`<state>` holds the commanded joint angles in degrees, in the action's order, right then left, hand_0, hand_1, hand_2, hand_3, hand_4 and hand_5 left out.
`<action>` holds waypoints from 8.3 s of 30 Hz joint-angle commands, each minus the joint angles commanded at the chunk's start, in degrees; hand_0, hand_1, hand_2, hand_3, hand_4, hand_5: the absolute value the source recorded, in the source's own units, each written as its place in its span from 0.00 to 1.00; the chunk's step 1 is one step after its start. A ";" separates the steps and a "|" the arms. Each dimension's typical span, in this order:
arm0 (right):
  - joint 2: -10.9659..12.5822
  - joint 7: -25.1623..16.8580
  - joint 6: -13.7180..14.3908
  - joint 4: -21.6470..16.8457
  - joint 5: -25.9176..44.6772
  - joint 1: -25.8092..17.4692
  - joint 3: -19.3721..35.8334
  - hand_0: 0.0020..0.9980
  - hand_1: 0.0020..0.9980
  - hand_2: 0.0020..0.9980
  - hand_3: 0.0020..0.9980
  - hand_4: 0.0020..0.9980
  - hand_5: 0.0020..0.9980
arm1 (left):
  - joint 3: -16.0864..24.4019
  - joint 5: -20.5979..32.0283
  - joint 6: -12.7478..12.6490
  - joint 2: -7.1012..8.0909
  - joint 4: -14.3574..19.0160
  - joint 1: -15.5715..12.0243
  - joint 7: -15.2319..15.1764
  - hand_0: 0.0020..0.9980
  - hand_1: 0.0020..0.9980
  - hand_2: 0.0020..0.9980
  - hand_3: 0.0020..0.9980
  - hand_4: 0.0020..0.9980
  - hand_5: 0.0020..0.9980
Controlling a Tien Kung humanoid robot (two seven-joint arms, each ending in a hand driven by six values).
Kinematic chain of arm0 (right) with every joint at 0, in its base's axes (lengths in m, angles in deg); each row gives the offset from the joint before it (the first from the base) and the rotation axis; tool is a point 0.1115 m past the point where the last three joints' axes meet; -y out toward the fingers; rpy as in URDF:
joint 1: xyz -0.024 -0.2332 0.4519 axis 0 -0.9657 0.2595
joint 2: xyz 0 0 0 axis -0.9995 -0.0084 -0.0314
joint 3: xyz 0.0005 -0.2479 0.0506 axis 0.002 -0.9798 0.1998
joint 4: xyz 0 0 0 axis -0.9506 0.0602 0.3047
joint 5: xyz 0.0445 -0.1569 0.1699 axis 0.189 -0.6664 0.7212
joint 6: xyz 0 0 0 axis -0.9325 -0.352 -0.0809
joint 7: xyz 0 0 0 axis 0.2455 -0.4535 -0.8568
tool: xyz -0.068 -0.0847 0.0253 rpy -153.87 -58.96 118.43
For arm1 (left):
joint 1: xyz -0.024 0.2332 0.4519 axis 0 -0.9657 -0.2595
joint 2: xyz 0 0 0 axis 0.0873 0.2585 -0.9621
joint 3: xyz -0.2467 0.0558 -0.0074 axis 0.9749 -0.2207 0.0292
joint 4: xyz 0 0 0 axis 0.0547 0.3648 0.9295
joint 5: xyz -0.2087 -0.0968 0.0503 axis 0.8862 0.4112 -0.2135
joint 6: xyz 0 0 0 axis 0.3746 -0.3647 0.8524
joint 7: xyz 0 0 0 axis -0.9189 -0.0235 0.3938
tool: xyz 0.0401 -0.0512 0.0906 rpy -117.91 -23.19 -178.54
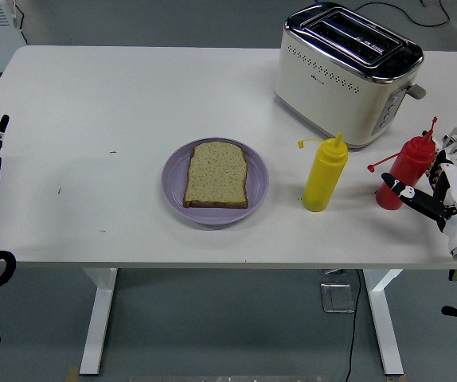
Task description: Pick up the cup,pour liquid into bread,place the cup on the desk
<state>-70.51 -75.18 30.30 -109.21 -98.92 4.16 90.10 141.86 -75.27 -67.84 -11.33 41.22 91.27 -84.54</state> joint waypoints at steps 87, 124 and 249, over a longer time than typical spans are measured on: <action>-0.77 -6.68 11.32 -1.19 21.63 10.88 -3.21 0.13 0.18 0.33 0.42 0.42 0.15 | 0.60 -0.01 -0.02 -0.19 -0.04 -0.13 -0.14 0.79 0.75 0.75 0.71 0.51 0.99; 7.39 16.49 4.98 -8.13 -40.66 38.14 -18.85 0.13 0.18 0.33 0.42 0.40 0.13 | 1.27 0.04 -0.11 -0.26 -0.15 -0.38 -0.17 0.79 0.75 0.75 0.71 0.50 0.99; 5.95 14.70 -13.54 -9.64 27.68 21.07 4.76 0.15 0.22 0.32 0.41 0.38 0.18 | 1.82 0.21 -0.21 -0.17 -0.08 -0.58 -0.22 0.79 0.75 0.75 0.71 0.51 0.99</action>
<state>-64.57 -60.47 16.76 -118.85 -71.24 25.24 94.86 143.68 -75.06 -68.05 -11.49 41.14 90.70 -84.77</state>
